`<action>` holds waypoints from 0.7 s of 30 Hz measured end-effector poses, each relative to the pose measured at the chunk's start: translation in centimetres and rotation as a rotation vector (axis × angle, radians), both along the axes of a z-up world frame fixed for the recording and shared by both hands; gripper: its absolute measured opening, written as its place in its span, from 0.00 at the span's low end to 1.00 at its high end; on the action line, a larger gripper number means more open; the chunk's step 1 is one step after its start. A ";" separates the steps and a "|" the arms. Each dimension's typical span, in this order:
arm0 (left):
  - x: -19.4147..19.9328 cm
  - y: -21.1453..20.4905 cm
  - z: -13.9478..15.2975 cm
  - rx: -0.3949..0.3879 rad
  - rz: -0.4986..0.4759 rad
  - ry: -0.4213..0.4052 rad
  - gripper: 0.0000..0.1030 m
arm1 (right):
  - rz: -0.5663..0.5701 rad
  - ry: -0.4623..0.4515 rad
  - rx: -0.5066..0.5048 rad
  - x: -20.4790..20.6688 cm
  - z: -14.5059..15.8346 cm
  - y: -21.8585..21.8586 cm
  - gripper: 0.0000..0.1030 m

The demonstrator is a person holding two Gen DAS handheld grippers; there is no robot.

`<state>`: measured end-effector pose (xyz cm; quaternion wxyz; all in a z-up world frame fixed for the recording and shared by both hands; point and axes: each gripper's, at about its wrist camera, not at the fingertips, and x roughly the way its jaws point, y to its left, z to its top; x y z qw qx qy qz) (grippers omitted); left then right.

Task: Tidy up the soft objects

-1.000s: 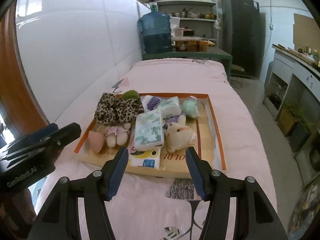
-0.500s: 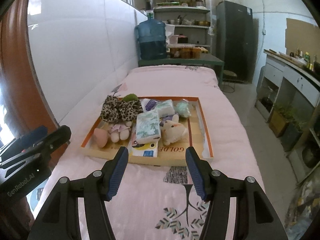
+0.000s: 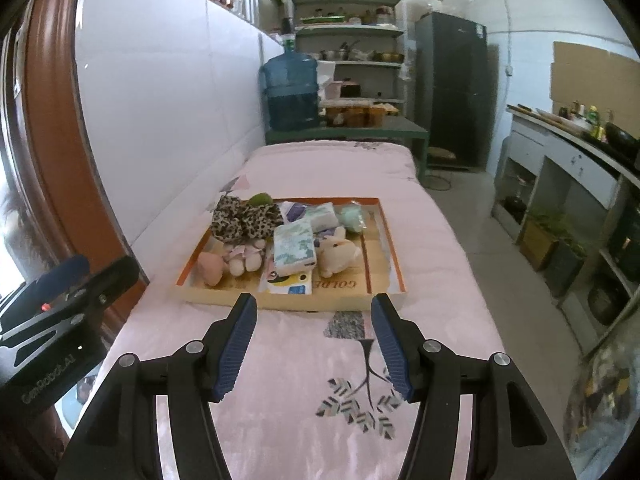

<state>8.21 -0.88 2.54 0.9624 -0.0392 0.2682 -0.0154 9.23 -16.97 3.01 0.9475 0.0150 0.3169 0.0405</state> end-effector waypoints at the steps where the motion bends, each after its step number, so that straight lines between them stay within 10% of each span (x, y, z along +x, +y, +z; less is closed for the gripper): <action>1: -0.4 0.0 0.2 -0.001 -0.003 -0.002 0.66 | -0.005 -0.001 0.002 -0.3 0.1 -0.1 0.60; 21: -5.1 0.4 0.8 0.051 0.035 -0.003 0.64 | -0.029 -0.071 -0.024 -5.6 2.8 1.0 0.72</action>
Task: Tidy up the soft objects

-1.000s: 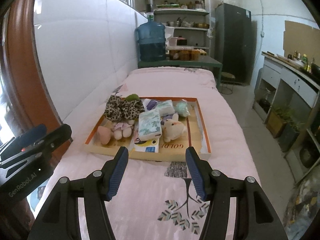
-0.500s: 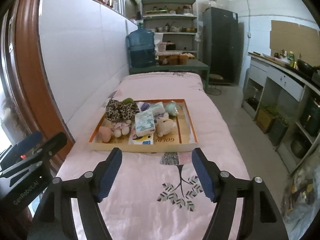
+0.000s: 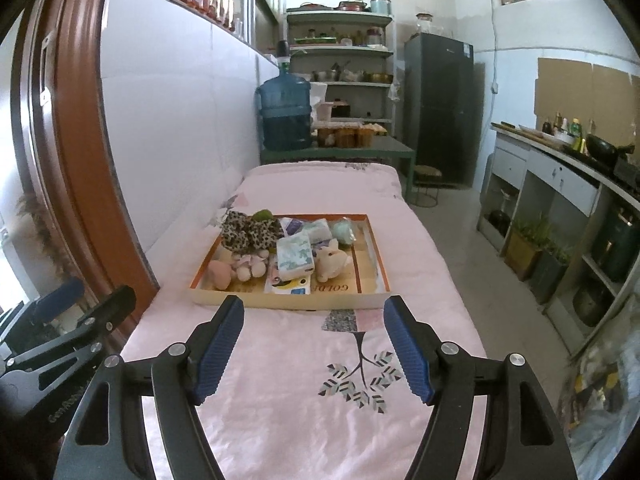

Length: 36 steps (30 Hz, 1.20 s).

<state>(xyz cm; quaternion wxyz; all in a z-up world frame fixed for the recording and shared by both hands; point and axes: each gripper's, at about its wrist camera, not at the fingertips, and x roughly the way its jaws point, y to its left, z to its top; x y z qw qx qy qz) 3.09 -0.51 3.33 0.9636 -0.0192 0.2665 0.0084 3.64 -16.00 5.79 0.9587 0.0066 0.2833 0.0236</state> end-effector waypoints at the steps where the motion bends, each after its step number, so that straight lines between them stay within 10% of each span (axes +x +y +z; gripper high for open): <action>1: -0.1 0.1 0.0 -0.001 0.001 0.002 0.64 | 0.002 -0.002 -0.001 -0.1 0.1 0.1 0.72; 36: -0.5 0.6 0.2 0.012 0.009 -0.009 0.64 | 0.030 0.005 0.009 -0.4 0.2 0.5 0.72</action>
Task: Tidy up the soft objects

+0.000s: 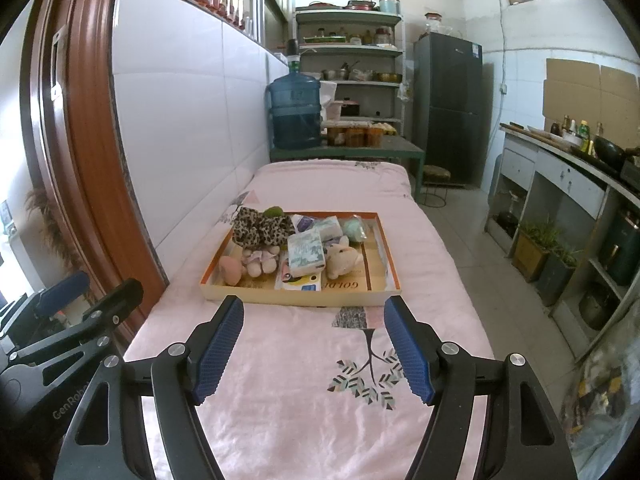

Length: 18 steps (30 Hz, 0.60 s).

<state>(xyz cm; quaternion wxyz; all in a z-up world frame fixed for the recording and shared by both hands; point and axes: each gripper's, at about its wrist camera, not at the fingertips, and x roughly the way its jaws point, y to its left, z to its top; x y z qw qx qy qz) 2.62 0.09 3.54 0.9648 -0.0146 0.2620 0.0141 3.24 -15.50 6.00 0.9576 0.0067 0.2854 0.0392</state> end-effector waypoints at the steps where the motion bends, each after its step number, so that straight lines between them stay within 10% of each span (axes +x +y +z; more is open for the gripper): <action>1: 0.0 0.0 0.0 -0.001 -0.001 0.000 0.64 | 0.000 0.000 -0.001 0.0 0.0 0.0 0.72; 18: 0.0 -0.1 0.0 0.001 -0.001 0.001 0.64 | 0.001 0.001 0.000 0.0 0.0 0.0 0.72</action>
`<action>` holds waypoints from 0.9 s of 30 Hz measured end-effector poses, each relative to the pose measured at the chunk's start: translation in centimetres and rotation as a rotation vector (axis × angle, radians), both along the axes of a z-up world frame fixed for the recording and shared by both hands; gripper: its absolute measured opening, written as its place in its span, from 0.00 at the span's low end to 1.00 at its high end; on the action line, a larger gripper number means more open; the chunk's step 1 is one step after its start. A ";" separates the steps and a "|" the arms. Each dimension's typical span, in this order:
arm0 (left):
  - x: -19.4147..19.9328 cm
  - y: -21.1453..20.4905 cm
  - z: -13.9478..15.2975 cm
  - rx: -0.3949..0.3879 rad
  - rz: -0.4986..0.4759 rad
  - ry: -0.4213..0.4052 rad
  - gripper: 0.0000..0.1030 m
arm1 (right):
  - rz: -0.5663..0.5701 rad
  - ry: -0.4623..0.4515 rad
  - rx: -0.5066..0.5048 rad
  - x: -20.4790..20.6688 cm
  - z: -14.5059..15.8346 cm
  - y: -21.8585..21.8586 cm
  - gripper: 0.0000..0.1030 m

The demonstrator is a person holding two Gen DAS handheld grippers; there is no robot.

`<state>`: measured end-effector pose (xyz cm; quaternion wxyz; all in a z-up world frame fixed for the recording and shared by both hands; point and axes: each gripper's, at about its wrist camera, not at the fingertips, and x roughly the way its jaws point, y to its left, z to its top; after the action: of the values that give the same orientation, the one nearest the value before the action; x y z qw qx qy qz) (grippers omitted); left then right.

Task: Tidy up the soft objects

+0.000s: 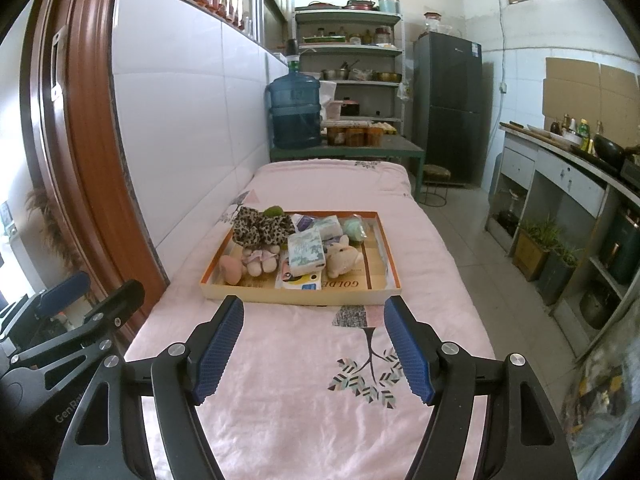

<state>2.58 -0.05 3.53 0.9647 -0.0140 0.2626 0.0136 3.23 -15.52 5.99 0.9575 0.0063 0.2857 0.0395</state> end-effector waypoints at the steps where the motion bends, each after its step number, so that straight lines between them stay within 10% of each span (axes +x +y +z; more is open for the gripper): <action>1: 0.0 0.0 0.0 -0.001 0.000 -0.001 0.64 | 0.000 0.000 0.000 0.0 0.0 0.0 0.72; 27: -0.1 -0.1 0.0 0.001 -0.001 0.001 0.64 | 0.002 0.007 0.003 0.1 -0.6 0.1 0.72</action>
<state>2.49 -0.15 3.58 0.9645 -0.0135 0.2633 0.0129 3.31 -15.46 5.39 0.9565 0.0076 0.2889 0.0409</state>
